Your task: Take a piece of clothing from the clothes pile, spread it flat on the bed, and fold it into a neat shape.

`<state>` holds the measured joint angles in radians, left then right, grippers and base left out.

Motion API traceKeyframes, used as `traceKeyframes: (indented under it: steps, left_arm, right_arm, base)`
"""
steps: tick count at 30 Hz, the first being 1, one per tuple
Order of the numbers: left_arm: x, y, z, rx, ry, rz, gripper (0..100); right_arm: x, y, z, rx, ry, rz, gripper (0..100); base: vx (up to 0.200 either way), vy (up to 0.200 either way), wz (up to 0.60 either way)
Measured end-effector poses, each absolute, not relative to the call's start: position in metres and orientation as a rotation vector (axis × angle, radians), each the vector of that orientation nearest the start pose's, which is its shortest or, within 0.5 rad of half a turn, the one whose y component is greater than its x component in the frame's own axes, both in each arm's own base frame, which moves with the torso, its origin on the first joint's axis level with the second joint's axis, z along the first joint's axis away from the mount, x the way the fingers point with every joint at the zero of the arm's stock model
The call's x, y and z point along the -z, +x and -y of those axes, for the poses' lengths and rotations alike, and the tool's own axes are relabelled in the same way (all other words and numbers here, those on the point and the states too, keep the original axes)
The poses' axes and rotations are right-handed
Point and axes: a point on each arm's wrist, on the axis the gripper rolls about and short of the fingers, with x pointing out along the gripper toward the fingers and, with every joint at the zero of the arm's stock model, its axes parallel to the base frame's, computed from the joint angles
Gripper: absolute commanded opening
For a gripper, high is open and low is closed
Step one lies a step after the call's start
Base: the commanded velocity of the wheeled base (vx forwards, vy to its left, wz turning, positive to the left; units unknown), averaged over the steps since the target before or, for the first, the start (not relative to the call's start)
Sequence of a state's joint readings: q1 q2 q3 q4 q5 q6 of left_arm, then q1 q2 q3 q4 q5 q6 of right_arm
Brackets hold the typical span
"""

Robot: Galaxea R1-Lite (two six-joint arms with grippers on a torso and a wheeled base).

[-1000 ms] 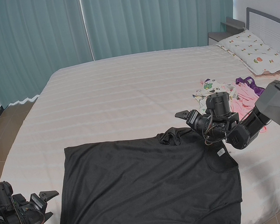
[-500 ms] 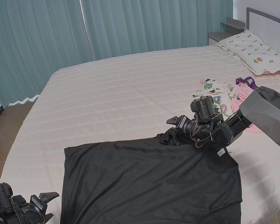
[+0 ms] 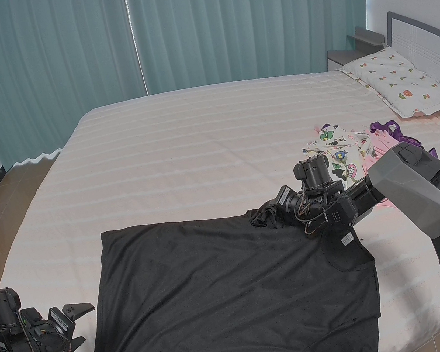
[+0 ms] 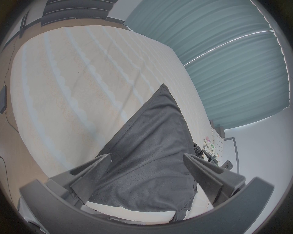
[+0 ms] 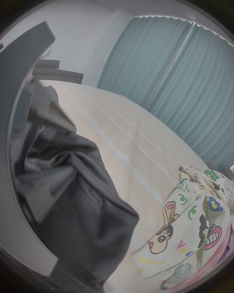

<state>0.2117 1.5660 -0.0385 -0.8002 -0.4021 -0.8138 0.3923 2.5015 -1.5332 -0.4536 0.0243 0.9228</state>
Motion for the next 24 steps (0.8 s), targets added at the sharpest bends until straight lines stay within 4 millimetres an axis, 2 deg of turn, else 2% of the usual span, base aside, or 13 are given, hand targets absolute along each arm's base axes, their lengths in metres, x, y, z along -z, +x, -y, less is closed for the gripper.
traceKeyframes:
  steps: [5,16,17,24]
  left_arm:
    - [-0.061,0.155,-0.024,-0.114,-0.998,-0.742,100]
    - [-0.061,0.155,-0.025,-0.116,-1.002,-0.745,100]
    - [-0.061,0.155,-0.024,-0.115,-1.002,-0.745,100]
    - [-0.060,0.156,-0.024,-0.110,-1.007,-0.756,100]
  right_arm:
    - [-0.031,0.465,-0.178,-0.114,0.825,-0.613,0]
    - [-0.056,0.494,-0.156,-0.092,0.876,-0.510,0]
    - [-0.056,0.496,-0.153,-0.084,0.875,-0.513,100]
    - [-0.048,0.508,-0.150,-0.066,0.874,-0.492,100]
  base:
    - [0.000,0.000,0.00]
    - [0.000,0.000,0.00]
    - [0.000,0.000,0.00]
    - [0.000,0.000,0.00]
